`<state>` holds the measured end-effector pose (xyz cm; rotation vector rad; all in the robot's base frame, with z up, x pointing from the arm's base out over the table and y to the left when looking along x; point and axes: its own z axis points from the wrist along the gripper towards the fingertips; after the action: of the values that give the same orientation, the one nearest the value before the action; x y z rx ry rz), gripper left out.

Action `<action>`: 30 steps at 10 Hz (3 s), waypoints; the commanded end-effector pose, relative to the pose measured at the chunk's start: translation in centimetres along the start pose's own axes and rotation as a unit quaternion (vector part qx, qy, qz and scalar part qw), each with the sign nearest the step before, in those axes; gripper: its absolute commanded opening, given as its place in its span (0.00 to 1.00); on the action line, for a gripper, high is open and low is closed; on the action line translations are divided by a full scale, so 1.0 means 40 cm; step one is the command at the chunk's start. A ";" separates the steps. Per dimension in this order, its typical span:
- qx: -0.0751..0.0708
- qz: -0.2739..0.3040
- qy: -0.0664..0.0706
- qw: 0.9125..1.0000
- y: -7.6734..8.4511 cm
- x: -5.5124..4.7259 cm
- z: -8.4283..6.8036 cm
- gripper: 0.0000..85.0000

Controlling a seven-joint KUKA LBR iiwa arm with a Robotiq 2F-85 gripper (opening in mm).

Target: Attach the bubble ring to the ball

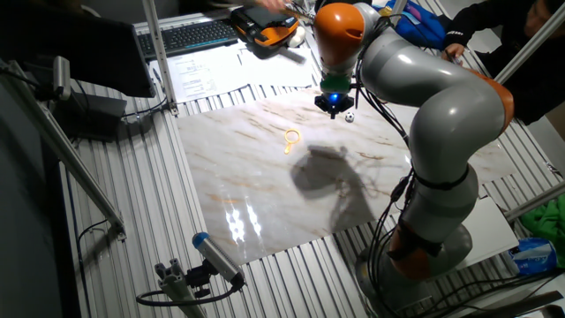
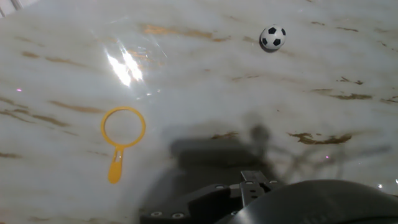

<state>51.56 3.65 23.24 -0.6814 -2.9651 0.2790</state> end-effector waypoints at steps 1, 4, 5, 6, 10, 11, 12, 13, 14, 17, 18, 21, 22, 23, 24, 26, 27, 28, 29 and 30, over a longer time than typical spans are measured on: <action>0.000 0.000 0.006 1.000 0.000 0.000 -0.001 0.00; 0.012 0.001 0.016 1.000 0.000 0.000 -0.001 0.00; 0.010 0.002 0.018 1.000 0.000 0.000 -0.001 0.00; 0.013 0.001 0.013 1.000 0.000 0.000 -0.001 0.00; -0.003 -0.001 0.004 1.000 0.000 0.000 -0.001 0.00; -0.002 -0.003 0.006 1.000 0.000 0.000 -0.001 0.00; -0.002 -0.004 0.009 1.000 0.000 0.000 -0.001 0.00; -0.003 -0.003 0.010 1.000 0.000 0.000 -0.001 0.00; -0.005 -0.002 0.011 1.000 0.000 0.000 -0.001 0.00; -0.004 -0.002 0.012 1.000 0.000 0.000 -0.001 0.00; -0.005 -0.001 0.013 1.000 0.000 0.000 -0.001 0.00; -0.008 0.000 0.014 1.000 0.000 0.000 -0.001 0.00; -0.010 0.000 0.015 1.000 0.000 0.000 -0.001 0.00; -0.009 -0.001 0.014 1.000 0.000 0.000 -0.001 0.00; -0.009 0.000 0.014 1.000 0.000 0.000 -0.001 0.00; -0.009 -0.002 0.013 1.000 0.000 0.000 -0.001 0.00; -0.007 -0.003 0.011 1.000 0.000 0.000 -0.001 0.00; -0.008 -0.004 0.010 1.000 0.000 0.000 -0.001 0.00; -0.007 -0.005 0.009 1.000 0.000 0.000 -0.001 0.00; -0.005 -0.004 0.010 1.000 0.000 0.000 -0.001 0.00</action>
<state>51.57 3.65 23.28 -0.6678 -2.9516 0.2537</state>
